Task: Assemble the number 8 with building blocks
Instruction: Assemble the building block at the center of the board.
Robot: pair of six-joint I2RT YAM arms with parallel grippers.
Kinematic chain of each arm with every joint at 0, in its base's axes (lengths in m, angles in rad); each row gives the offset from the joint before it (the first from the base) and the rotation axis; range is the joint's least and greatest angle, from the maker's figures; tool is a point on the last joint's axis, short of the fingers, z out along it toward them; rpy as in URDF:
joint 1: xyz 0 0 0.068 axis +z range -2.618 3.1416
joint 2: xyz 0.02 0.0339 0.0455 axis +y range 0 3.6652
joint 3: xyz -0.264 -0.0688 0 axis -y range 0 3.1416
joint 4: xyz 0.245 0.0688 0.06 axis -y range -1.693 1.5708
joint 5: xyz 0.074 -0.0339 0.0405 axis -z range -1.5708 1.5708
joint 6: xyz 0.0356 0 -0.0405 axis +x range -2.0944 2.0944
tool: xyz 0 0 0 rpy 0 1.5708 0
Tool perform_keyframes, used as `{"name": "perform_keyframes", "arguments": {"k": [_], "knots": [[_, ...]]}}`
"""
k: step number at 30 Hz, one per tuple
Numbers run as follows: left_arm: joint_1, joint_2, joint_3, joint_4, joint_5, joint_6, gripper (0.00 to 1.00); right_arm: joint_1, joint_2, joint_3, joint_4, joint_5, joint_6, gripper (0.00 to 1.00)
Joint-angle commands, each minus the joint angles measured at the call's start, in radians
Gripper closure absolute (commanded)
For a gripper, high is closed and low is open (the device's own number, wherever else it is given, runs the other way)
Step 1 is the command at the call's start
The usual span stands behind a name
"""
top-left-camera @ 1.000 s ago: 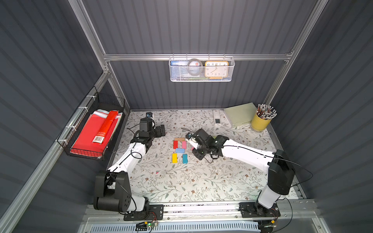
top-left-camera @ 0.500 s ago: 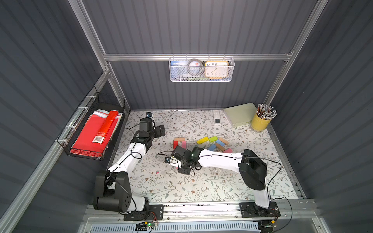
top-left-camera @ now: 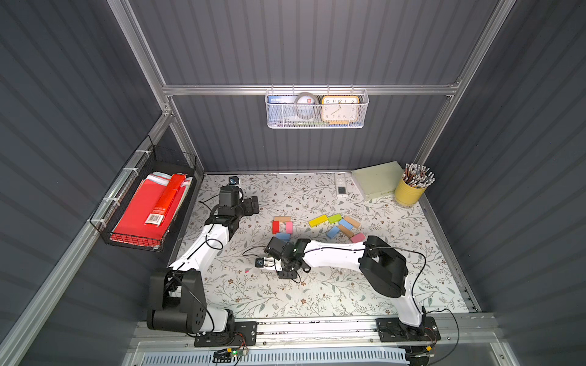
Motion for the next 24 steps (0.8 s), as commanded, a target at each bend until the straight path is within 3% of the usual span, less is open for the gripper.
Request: {"name": "perform_keyframes", "arguments": {"k": [1,10,19,24], "knots": [[0.005,-0.031,-0.013,-0.015,-0.01,0.017,0.01,0.004,0.031,0.007,0.011,0.044,-0.042,0.73],[0.005,-0.029,-0.012,-0.014,-0.01,0.019,0.01,0.002,0.047,-0.005,0.045,0.097,-0.094,0.69],[0.005,-0.027,-0.013,-0.015,-0.008,0.019,0.01,0.001,0.058,-0.008,0.054,0.136,-0.122,0.56],[0.005,-0.025,-0.012,-0.013,-0.007,0.021,0.01,0.0,0.045,-0.016,0.053,0.124,-0.129,0.54]]}}
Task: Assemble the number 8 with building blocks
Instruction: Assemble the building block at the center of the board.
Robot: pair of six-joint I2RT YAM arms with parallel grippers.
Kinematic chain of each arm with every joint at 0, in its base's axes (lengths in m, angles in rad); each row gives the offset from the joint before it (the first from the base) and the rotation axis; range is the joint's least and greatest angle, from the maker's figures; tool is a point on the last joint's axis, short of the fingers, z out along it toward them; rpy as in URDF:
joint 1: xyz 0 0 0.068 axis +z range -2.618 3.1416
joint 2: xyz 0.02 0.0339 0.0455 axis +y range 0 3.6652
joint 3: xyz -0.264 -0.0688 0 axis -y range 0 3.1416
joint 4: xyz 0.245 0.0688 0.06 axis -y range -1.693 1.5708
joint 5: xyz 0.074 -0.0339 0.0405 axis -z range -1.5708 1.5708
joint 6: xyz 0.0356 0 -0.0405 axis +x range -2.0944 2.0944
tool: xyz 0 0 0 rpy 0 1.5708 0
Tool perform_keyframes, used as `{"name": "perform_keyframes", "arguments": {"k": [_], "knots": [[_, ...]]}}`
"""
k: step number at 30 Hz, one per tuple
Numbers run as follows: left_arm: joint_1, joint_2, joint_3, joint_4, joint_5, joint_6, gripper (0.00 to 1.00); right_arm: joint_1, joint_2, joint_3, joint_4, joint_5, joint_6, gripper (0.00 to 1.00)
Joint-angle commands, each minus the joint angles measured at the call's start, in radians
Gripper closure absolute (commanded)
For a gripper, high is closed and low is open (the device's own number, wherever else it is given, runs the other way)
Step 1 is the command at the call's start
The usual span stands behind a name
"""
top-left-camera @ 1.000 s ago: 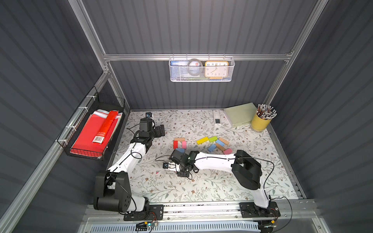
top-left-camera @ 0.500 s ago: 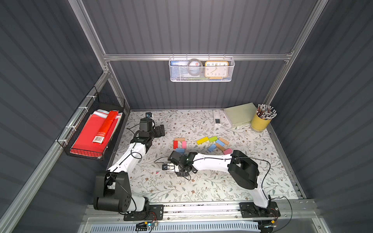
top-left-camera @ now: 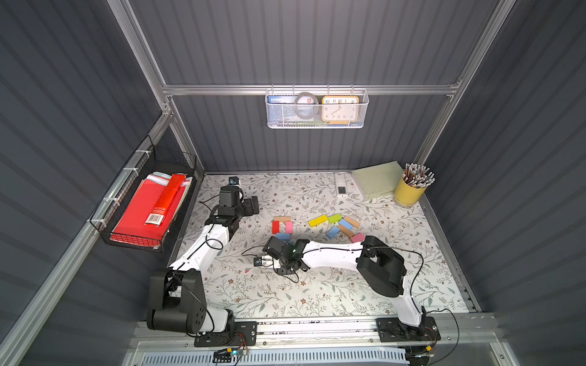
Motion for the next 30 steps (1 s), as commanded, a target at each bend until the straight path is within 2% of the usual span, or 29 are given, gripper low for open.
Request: {"name": "perform_keyframes", "arguments": {"k": [1,12,23,30], "knots": [[0.006,-0.024,-0.009,-0.013,-0.007,0.02,0.01,0.001,0.026,-0.018,-0.033,0.001,-0.012,0.55],[0.006,-0.02,-0.009,-0.014,-0.007,0.021,0.01,-0.016,0.029,-0.025,-0.036,-0.007,0.001,0.63],[0.005,-0.023,-0.009,-0.013,-0.007,0.023,0.01,-0.019,0.036,-0.025,-0.031,0.004,0.014,0.62],[0.005,-0.021,-0.009,-0.014,-0.008,0.022,0.01,-0.02,0.035,-0.035,-0.022,0.022,0.013,0.56]]}}
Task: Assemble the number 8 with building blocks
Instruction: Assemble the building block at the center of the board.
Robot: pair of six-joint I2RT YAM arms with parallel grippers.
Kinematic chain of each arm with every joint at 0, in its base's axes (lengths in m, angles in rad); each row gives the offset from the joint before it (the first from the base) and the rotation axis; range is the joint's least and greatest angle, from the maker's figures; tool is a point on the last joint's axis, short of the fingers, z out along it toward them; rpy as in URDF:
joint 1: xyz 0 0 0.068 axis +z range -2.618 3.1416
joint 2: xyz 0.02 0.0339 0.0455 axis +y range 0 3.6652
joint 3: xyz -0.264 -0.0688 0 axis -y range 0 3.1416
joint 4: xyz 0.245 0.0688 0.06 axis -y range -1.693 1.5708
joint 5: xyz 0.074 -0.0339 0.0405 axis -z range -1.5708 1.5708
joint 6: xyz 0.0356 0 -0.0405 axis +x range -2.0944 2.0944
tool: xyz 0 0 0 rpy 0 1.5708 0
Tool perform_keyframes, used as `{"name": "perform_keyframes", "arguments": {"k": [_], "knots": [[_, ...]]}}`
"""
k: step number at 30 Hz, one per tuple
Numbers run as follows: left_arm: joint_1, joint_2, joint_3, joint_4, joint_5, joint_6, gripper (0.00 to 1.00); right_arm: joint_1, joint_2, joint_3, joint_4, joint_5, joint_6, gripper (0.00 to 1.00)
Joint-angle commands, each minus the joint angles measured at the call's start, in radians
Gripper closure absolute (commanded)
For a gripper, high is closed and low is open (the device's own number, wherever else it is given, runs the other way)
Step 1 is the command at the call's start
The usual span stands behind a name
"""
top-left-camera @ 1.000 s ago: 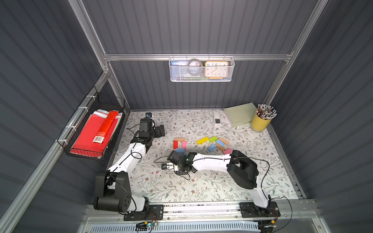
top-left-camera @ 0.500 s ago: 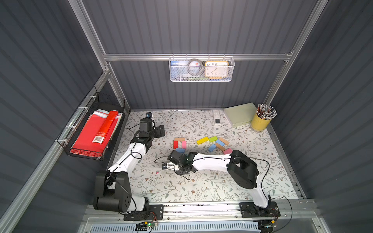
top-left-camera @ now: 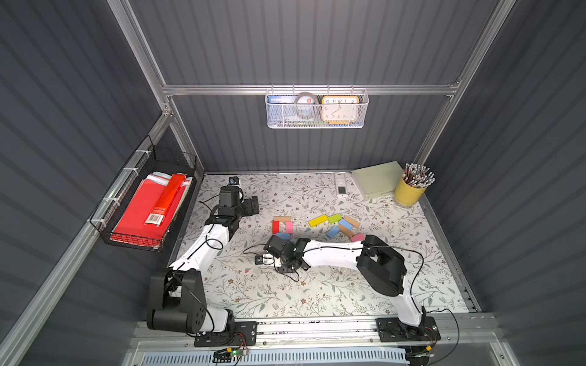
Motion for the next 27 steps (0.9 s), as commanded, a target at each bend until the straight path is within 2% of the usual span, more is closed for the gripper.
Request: {"name": "perform_keyframes", "arguments": {"k": [1,16,19,27], "knots": [[0.006,-0.02,-0.009,-0.014,-0.008,0.016,0.01,-0.009,0.036,-0.029,-0.029,0.013,0.011,0.56],[0.006,-0.018,-0.01,-0.013,-0.008,0.017,0.01,-0.009,0.038,-0.025,-0.015,0.033,0.019,0.47],[0.005,-0.018,-0.009,-0.015,-0.008,0.016,0.01,-0.009,0.03,-0.028,-0.003,0.033,0.017,0.43],[0.005,-0.017,-0.011,-0.014,-0.011,0.016,0.01,-0.008,-0.105,-0.05,0.082,-0.012,0.031,0.34]]}}
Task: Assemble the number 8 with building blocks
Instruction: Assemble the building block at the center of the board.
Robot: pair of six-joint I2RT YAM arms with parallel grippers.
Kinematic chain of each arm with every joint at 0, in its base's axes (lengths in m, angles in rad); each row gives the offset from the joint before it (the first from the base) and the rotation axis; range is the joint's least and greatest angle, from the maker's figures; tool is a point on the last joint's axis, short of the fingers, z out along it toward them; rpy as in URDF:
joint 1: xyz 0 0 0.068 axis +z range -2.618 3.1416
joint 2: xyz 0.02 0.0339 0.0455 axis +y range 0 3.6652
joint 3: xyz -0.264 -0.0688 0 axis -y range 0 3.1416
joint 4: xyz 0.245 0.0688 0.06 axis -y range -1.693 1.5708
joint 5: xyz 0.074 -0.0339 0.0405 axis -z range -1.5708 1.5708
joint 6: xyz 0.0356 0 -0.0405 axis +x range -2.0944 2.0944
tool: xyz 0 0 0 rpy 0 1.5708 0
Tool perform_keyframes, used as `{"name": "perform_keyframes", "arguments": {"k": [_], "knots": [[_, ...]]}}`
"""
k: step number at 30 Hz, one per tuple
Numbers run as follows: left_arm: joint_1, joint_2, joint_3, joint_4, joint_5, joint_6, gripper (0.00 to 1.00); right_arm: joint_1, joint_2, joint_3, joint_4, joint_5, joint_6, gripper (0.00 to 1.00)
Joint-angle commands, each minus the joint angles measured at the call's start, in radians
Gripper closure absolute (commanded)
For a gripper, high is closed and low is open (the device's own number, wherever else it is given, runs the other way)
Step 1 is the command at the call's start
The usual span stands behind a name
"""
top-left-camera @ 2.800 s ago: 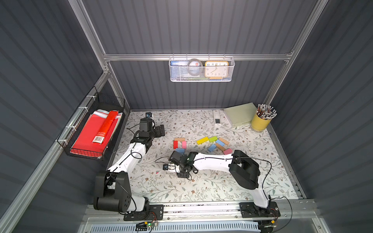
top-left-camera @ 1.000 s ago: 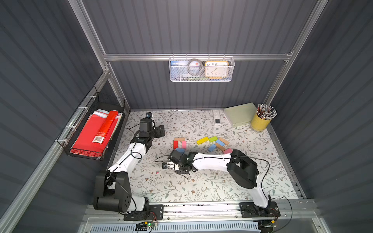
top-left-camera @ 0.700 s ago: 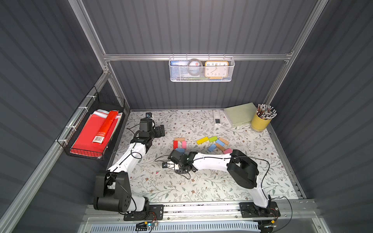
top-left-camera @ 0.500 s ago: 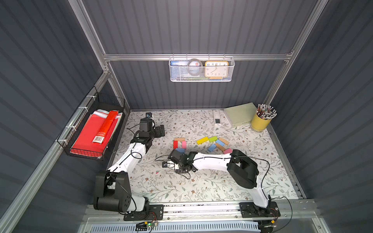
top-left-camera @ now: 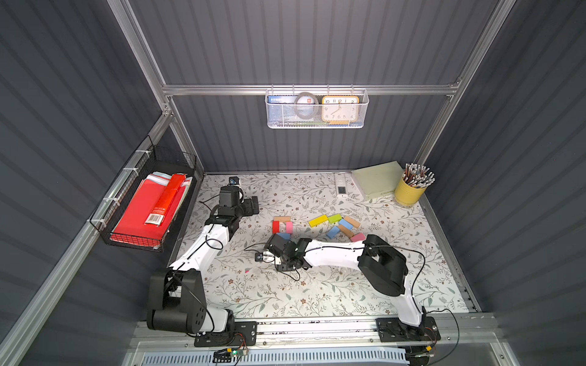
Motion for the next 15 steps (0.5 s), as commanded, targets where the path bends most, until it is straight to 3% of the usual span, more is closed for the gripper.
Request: {"name": "perform_keyframes", "arguments": {"k": [1,6,15], "knots": [[0.006,-0.019,-0.011,-0.014,-0.011,0.016,0.01,-0.003,-0.096,-0.013,0.035,-0.042,0.022,0.34],[0.005,-0.023,-0.012,-0.011,-0.013,0.017,0.01,-0.027,-0.292,-0.087,0.15,-0.119,0.123,0.33],[0.006,-0.016,-0.012,0.01,-0.011,0.012,0.01,-0.197,-0.484,-0.196,0.176,-0.258,0.494,0.29]]}}
